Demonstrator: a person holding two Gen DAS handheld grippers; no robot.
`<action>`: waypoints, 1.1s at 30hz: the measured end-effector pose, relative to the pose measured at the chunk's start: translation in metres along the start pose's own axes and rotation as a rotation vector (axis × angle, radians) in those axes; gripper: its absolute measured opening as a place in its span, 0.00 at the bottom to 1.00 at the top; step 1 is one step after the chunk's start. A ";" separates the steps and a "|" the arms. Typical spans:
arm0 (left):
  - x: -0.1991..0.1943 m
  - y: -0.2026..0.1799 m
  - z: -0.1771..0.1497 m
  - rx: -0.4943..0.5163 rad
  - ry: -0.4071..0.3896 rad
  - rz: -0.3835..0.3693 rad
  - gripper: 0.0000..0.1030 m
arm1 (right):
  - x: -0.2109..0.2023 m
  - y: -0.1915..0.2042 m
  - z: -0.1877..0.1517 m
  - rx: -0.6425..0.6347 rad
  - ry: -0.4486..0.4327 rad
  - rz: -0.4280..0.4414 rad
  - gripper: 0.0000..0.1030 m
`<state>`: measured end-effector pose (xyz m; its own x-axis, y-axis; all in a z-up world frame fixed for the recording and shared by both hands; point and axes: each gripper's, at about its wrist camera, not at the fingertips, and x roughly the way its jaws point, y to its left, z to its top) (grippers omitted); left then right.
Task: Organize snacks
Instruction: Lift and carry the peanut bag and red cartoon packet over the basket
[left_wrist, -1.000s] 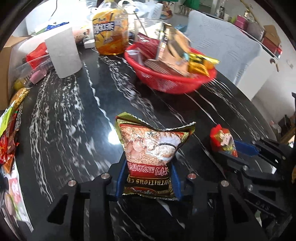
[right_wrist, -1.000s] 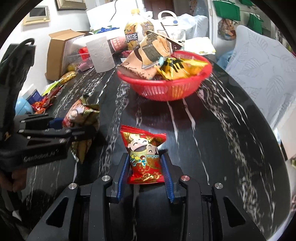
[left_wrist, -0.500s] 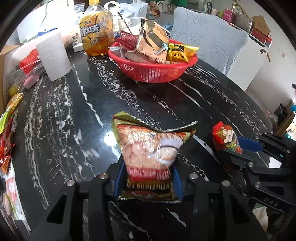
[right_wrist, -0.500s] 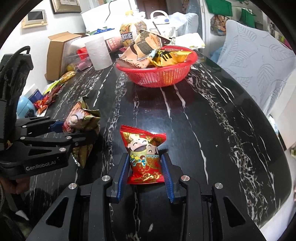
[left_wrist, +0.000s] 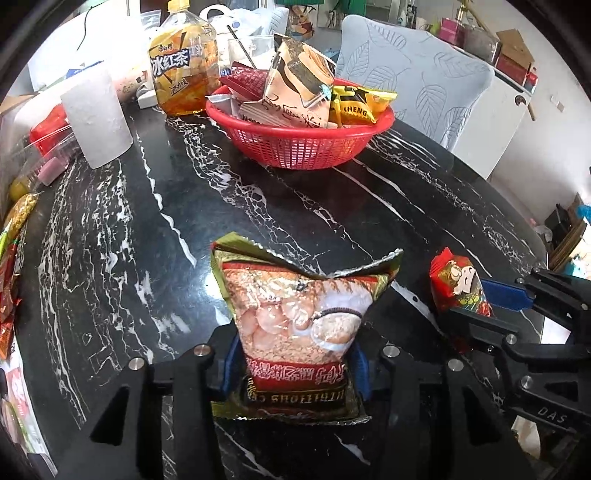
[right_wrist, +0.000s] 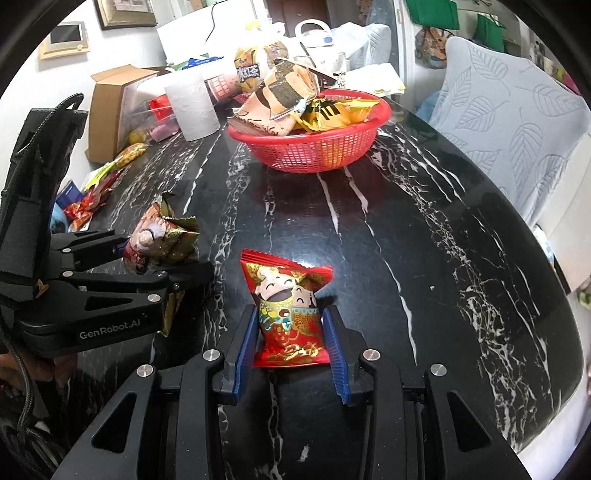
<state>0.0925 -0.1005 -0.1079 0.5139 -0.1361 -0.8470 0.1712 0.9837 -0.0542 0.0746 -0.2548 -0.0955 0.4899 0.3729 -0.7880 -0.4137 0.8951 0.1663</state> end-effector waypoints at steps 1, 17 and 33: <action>0.000 0.000 0.000 -0.004 -0.002 -0.002 0.45 | 0.000 0.000 0.000 0.000 0.000 0.000 0.35; -0.026 0.012 -0.006 -0.084 0.004 -0.149 0.40 | -0.011 -0.001 -0.005 0.049 -0.029 0.050 0.32; -0.081 0.013 0.029 -0.020 -0.148 -0.106 0.40 | -0.043 0.017 0.029 -0.039 -0.127 0.088 0.32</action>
<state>0.0775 -0.0803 -0.0244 0.6122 -0.2531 -0.7491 0.2145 0.9650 -0.1508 0.0688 -0.2481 -0.0419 0.5421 0.4797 -0.6900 -0.4878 0.8482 0.2065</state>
